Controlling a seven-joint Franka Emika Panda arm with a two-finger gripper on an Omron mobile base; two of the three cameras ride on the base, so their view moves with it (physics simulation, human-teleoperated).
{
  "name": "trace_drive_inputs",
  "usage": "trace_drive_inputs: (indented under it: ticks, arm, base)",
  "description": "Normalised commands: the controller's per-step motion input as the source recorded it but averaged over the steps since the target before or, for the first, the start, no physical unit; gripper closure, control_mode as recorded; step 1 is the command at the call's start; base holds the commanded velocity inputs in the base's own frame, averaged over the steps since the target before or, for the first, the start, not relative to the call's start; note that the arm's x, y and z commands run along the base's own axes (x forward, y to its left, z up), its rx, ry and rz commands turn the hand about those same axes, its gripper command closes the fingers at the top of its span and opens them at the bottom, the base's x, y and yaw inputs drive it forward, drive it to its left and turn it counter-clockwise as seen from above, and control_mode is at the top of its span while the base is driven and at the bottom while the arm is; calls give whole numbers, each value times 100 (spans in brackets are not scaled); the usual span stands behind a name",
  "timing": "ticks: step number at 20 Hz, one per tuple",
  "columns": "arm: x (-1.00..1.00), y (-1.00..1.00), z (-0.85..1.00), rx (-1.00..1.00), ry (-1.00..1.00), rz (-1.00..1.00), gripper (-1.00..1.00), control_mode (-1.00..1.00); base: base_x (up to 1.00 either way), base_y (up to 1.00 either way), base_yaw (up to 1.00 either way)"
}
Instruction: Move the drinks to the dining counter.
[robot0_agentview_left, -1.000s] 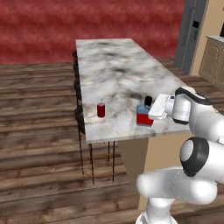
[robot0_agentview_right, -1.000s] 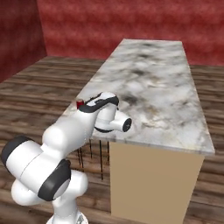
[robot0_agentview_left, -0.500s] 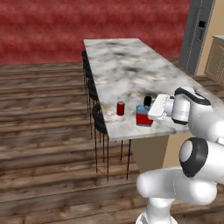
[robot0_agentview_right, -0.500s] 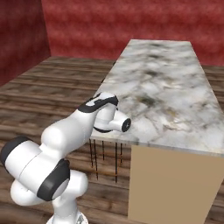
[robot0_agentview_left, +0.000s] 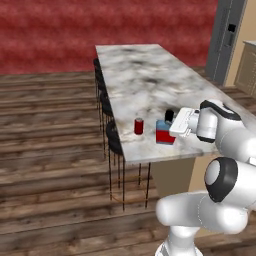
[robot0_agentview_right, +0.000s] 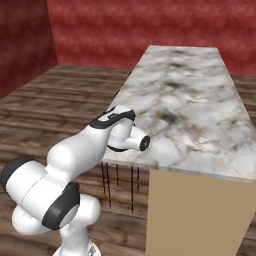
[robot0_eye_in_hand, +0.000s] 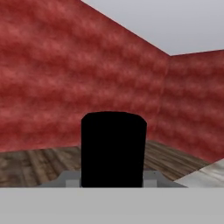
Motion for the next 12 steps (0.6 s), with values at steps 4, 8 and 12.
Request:
trace_drive_inputs:
  ticks: [4,8,12]
  arm:
    - [0,0,0,0,0,0,100,100]
    - [0,0,0,0,0,0,100,100]
    - [0,0,0,0,0,0,100,100]
  base:
    - [53,1,0]
    - [34,1,0]
    - [20,0,0]
